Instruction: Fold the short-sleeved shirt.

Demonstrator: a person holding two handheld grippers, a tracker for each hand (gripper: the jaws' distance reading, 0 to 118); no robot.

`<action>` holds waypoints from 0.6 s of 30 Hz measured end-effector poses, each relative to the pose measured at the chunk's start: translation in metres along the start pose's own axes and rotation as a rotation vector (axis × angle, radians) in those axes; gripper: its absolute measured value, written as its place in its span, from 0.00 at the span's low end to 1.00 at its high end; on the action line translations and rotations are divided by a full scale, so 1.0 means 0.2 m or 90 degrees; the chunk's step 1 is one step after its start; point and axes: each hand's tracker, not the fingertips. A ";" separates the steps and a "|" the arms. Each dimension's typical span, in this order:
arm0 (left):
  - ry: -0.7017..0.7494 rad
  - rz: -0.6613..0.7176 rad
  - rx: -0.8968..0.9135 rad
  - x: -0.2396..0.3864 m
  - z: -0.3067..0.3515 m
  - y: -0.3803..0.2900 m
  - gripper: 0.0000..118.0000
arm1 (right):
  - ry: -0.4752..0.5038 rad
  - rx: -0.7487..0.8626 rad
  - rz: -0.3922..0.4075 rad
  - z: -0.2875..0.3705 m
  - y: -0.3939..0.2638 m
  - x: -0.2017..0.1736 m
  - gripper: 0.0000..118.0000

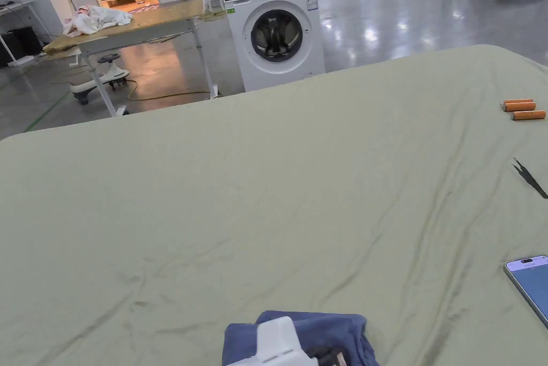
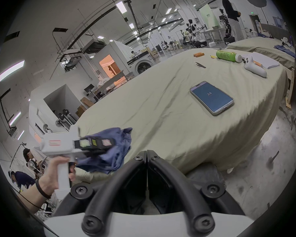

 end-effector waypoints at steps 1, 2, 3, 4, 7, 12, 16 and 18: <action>0.011 -0.021 -0.003 0.01 -0.04 -0.02 0.02 | 0.001 -0.004 0.007 0.00 0.00 -0.02 0.00; -0.005 -0.024 0.019 0.02 -0.03 -0.02 0.02 | 0.003 -0.009 0.017 -0.01 0.00 -0.04 0.00; -0.003 -0.017 0.021 0.03 0.00 -0.01 0.02 | 0.007 -0.013 0.027 -0.02 -0.01 -0.06 0.00; -0.004 -0.014 0.019 0.03 0.02 0.02 0.02 | 0.015 -0.023 0.040 -0.04 -0.01 -0.07 0.00; -0.036 -0.012 0.069 0.02 0.21 0.07 0.03 | 0.043 -0.049 0.088 -0.15 0.01 -0.15 0.00; -0.026 -0.032 0.199 -0.10 0.65 0.10 0.58 | 0.129 -0.098 0.160 -0.51 0.12 -0.36 0.00; 0.032 0.017 0.204 -0.32 0.80 0.07 0.77 | 0.125 -0.197 0.199 -0.88 0.18 -0.50 0.00; 0.044 0.080 0.189 -0.44 0.82 0.04 0.78 | 0.050 -0.270 0.252 -1.06 0.16 -0.50 0.00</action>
